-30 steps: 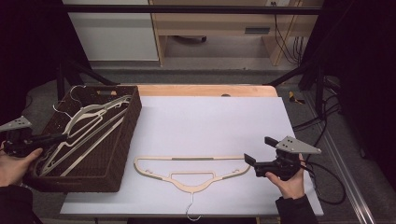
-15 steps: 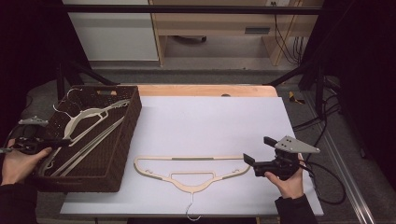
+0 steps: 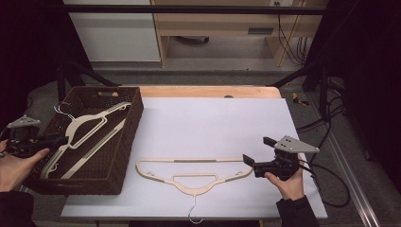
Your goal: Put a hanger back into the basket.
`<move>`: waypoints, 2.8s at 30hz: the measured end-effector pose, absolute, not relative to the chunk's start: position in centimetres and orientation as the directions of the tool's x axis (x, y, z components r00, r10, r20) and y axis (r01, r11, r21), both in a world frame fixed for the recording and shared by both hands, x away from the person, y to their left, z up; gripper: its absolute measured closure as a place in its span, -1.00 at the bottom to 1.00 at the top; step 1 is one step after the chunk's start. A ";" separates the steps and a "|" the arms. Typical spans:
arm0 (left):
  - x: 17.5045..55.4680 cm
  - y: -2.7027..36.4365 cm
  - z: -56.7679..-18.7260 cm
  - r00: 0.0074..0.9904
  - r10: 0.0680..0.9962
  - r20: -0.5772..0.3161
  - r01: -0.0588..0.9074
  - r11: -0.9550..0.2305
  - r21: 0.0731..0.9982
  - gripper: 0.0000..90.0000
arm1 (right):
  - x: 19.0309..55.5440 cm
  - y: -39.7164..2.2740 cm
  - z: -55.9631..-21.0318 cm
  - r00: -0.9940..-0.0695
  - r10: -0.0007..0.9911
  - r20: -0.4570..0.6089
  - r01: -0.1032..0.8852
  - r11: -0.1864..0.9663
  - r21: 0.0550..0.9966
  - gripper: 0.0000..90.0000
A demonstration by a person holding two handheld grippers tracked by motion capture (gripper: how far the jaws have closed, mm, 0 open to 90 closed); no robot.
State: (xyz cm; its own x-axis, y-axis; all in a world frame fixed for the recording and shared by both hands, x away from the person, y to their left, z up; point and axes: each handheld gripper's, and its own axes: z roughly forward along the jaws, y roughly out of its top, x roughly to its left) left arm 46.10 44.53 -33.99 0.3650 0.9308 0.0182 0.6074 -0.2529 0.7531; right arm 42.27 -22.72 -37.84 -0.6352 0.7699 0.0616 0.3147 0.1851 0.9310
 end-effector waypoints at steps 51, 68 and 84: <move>40.9 23.3 -40.2 0.748 0.663 -0.001 0.317 -0.357 0.878 -0.80 | 41.5 -8.4 -42.0 -0.851 0.524 0.043 0.360 0.520 0.774 -0.54; 41.2 23.4 -40.3 0.738 0.675 0.001 0.322 -0.354 0.878 -0.78 | 41.8 -3.9 -46.5 -0.884 0.462 0.078 0.394 0.643 0.657 0.30; 41.2 23.0 -40.7 0.753 0.658 0.011 0.322 -0.383 0.866 -0.78 | 41.5 -3.1 -47.0 -0.912 0.411 0.006 0.324 0.710 0.625 0.60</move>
State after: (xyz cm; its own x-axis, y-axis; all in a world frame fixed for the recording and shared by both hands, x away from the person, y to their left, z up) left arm 41.21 22.99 -40.73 0.7531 0.6578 0.0111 0.3222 -0.3834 0.8656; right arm 41.49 -3.11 -47.00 -0.9115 0.4113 0.0056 0.3241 0.7098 0.6255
